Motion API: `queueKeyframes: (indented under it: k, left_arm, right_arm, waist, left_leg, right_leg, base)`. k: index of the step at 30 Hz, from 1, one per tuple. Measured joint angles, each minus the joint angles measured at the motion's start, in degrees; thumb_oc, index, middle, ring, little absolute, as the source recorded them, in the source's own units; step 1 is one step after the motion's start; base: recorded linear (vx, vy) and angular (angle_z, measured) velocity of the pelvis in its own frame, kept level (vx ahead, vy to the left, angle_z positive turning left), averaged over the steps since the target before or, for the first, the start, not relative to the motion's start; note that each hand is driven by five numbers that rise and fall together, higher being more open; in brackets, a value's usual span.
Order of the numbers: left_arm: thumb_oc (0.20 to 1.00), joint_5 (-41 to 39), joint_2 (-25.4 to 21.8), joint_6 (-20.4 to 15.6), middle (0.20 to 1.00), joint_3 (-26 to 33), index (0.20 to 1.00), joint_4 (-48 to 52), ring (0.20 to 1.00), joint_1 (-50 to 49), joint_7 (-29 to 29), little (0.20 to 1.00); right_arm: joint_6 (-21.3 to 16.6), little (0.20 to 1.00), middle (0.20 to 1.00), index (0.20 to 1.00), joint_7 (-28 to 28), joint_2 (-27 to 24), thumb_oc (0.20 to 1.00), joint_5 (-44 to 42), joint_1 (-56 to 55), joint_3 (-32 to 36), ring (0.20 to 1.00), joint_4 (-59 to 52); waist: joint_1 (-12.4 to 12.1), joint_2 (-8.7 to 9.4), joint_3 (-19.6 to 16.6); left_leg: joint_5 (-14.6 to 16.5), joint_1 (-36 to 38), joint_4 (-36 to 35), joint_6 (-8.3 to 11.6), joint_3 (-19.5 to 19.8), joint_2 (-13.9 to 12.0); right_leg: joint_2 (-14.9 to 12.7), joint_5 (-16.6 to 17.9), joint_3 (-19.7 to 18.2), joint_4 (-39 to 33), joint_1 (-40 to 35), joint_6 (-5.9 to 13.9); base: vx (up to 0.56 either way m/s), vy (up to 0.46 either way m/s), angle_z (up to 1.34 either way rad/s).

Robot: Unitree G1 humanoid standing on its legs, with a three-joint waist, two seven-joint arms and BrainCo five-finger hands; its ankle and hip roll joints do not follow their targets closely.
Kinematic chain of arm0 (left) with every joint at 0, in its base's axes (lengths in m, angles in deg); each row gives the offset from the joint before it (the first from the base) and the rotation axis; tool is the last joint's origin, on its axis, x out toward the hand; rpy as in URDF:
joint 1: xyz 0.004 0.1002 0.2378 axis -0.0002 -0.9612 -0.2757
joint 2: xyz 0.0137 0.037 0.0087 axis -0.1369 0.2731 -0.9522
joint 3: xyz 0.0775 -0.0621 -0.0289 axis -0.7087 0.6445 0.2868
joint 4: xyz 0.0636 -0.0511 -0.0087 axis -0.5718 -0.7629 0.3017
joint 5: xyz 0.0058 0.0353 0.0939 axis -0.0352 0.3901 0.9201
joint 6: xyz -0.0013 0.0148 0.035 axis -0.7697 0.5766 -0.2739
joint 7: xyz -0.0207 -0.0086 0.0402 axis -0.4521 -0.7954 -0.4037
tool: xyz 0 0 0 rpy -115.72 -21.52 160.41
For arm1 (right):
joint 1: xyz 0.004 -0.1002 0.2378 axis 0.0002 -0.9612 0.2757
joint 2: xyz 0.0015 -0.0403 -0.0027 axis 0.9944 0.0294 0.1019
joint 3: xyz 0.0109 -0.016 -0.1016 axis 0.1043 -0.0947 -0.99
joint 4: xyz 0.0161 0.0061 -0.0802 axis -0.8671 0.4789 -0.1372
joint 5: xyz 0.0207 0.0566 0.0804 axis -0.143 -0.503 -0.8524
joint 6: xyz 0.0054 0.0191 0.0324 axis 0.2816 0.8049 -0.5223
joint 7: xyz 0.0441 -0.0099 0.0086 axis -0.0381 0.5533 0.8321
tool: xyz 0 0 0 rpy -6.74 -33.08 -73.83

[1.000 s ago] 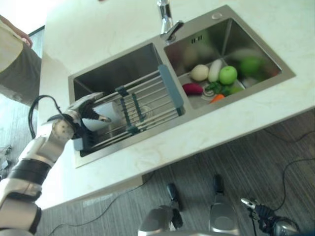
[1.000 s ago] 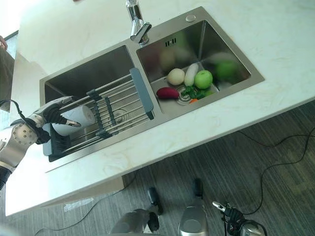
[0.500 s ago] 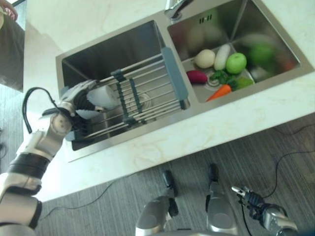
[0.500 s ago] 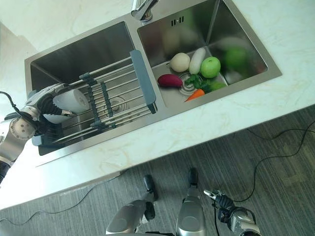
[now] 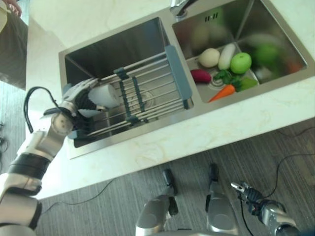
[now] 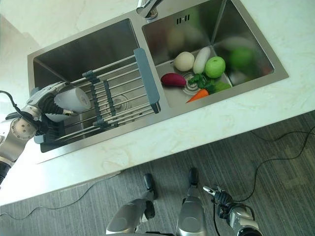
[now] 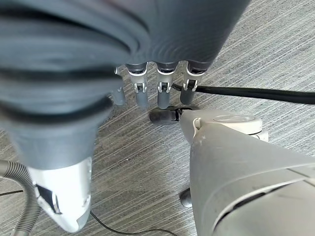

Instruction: Place the dishes in the dishwasher.

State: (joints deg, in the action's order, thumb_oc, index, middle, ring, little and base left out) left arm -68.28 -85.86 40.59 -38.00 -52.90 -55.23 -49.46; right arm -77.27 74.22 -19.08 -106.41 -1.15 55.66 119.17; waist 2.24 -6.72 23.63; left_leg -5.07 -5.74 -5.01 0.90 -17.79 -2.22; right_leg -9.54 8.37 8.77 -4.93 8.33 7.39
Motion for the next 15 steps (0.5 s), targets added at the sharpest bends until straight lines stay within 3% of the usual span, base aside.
queueKeyframes:
  k: [4, 15]
  left_arm:
    - [1.000, 0.1, 1.1, -0.7, 1.000, 3.5, 1.000, 4.0, 1.000, -7.1, 5.3, 1.000]
    - [1.000, 2.2, 2.9, -1.3, 1.000, 4.5, 1.000, 5.5, 1.000, -8.8, 7.1, 1.000]
  right_arm:
    - [0.0, 1.000, 1.000, 1.000, -0.8, 1.0, 1.000, -1.7, 0.0, 0.1, 1.000, -0.1]
    - [-0.3, 1.000, 1.000, 1.000, -0.9, 1.1, 1.000, -1.7, 0.0, 0.5, 1.000, -0.1]
  waist:
    - [-0.3, -0.09, 0.0]
    - [-1.3, -0.41, 0.2]
  left_leg:
    - [0.0, 0.0, 0.0, 0.00, 0.0, -0.1]
    - [-0.1, 0.0, 0.0, -0.01, 0.1, -0.1]
  right_leg:
    - [0.0, -0.1, 0.0, 0.0, 0.0, 0.01]
    - [0.0, 0.0, 0.1, 0.0, 0.0, 0.00]
  base:
    - [0.00, 0.000, 0.00]
    - [0.00, 0.000, 0.00]
